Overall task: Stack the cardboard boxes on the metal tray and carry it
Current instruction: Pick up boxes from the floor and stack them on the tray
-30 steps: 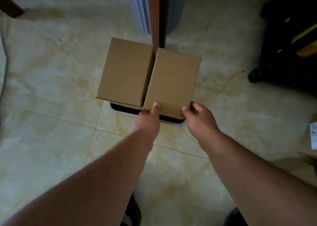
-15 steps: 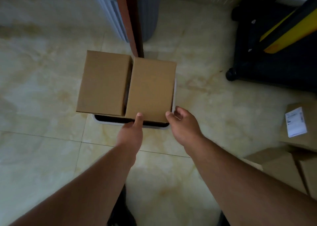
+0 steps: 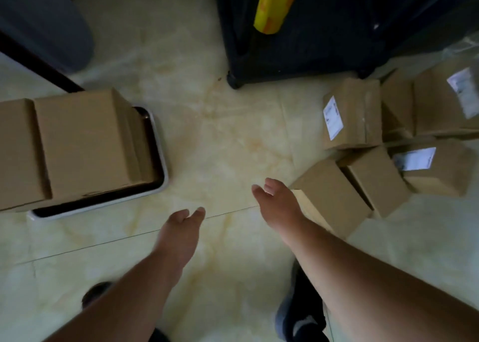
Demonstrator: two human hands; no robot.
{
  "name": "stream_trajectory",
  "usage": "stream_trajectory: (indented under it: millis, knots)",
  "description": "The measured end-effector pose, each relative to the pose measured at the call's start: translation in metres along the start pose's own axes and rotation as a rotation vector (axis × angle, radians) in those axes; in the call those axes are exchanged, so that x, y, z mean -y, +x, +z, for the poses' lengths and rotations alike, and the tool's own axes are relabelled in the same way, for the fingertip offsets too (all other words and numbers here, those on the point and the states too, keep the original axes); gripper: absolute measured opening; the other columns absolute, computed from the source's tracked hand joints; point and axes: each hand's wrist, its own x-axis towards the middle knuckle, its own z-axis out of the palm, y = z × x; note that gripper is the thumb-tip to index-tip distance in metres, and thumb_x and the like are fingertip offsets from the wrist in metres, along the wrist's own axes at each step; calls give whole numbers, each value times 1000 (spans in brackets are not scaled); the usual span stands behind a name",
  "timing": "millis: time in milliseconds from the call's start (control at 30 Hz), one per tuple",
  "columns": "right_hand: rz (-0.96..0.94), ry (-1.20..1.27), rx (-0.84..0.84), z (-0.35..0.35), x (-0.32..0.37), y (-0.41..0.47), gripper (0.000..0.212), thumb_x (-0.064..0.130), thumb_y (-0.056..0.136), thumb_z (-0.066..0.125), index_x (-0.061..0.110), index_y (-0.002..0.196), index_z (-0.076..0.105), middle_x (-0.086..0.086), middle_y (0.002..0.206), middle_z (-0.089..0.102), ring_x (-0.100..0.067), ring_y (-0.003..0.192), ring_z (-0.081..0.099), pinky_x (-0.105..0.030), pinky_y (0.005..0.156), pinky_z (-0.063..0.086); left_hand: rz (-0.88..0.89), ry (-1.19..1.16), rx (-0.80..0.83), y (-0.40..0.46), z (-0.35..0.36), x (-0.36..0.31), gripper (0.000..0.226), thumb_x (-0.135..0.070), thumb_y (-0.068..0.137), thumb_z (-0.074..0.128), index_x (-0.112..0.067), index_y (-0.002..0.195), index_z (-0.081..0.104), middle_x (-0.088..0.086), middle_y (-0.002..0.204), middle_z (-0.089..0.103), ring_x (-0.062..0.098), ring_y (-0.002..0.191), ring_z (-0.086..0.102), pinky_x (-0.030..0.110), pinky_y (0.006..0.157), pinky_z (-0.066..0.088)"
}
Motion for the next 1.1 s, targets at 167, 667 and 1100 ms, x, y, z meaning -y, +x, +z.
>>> stream_trajectory:
  millis: [167,667,1100]
  knots:
    - [94,-11,-113,-82,-65,21,65,46,99,60,15,154,44,-6,155,53,-26,138,54,-34,110,42,52,114,67,-35,90,-30,70,-62,87,61,-17,140,57,10,135,65,32,125,62,49,107,51]
    - [34,-344,-128,-215,-160,90,64,49,101,52,18,156,40,-8,153,53,-32,134,55,-39,105,46,-84,279,196,-29,288,-43,75,-57,96,58,-25,159,36,0,154,52,26,135,54,44,115,40]
    - [-95,-593,-47,-209,-168,113,50,35,103,47,12,147,49,-13,139,60,-31,128,55,-43,103,47,-161,121,188,-8,339,-37,52,-39,76,70,-23,124,61,-7,100,64,24,112,63,45,111,49]
